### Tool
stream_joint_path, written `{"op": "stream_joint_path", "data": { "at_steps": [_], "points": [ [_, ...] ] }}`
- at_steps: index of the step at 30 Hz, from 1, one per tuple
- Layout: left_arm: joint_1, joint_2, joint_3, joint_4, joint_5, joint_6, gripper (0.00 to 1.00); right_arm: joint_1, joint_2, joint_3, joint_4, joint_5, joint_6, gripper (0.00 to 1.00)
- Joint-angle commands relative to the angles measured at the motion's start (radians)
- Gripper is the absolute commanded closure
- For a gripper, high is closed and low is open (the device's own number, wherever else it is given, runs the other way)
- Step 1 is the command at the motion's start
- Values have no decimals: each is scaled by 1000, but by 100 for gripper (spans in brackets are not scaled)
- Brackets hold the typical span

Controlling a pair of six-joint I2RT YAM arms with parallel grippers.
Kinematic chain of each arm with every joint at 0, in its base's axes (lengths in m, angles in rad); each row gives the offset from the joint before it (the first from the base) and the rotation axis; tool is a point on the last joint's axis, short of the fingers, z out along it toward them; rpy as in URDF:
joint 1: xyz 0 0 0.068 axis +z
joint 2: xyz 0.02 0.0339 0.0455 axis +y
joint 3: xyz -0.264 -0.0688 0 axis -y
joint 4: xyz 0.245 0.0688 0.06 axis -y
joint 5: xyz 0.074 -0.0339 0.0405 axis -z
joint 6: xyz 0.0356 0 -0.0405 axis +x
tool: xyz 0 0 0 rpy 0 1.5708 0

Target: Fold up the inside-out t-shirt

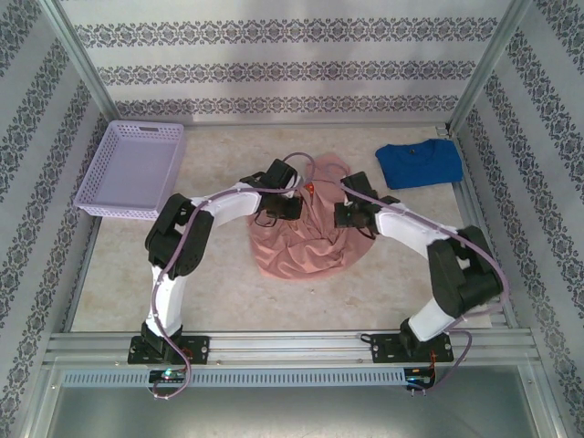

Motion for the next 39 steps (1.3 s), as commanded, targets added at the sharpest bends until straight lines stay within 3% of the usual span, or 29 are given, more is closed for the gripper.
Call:
{"op": "stream_joint_path", "data": {
  "at_steps": [1,4,7,11,15,19,24,28,30,32,36,38,39],
  "points": [
    [50,-208,-125,87,54,31,100,-43,-172,-33,18,-83,-6,100],
    [70,-433,-316,91,63,22,100,-91,-315,-95,-35,-129,31,100],
    [69,-613,-491,66,107,-23,100,-103,-422,-160,-131,-77,58,97],
    [42,-747,-707,125,130,-115,100,-69,-491,-206,-197,12,48,68],
    [-17,-766,-820,198,123,-151,100,112,-536,-223,-37,-15,-74,50],
    [-70,-704,-856,226,117,-164,100,203,-369,-184,92,-171,-64,42],
    [-111,-690,-881,222,91,-180,100,324,-111,-87,98,-169,-88,37],
    [-112,-721,-883,188,33,-177,100,361,12,-75,132,-184,-83,35],
    [-112,-740,-885,172,2,-178,100,364,42,-80,150,-197,-70,37],
    [-112,-754,-884,156,-23,-177,100,365,60,-78,166,-207,-66,45],
    [-111,-772,-888,139,-55,-166,100,353,67,-24,155,-229,-86,86],
    [-112,-797,-893,120,-84,-152,100,330,40,18,127,-255,-101,100],
    [-112,-813,-895,111,-101,-144,100,317,23,32,118,-272,-102,100]
  ]
}}
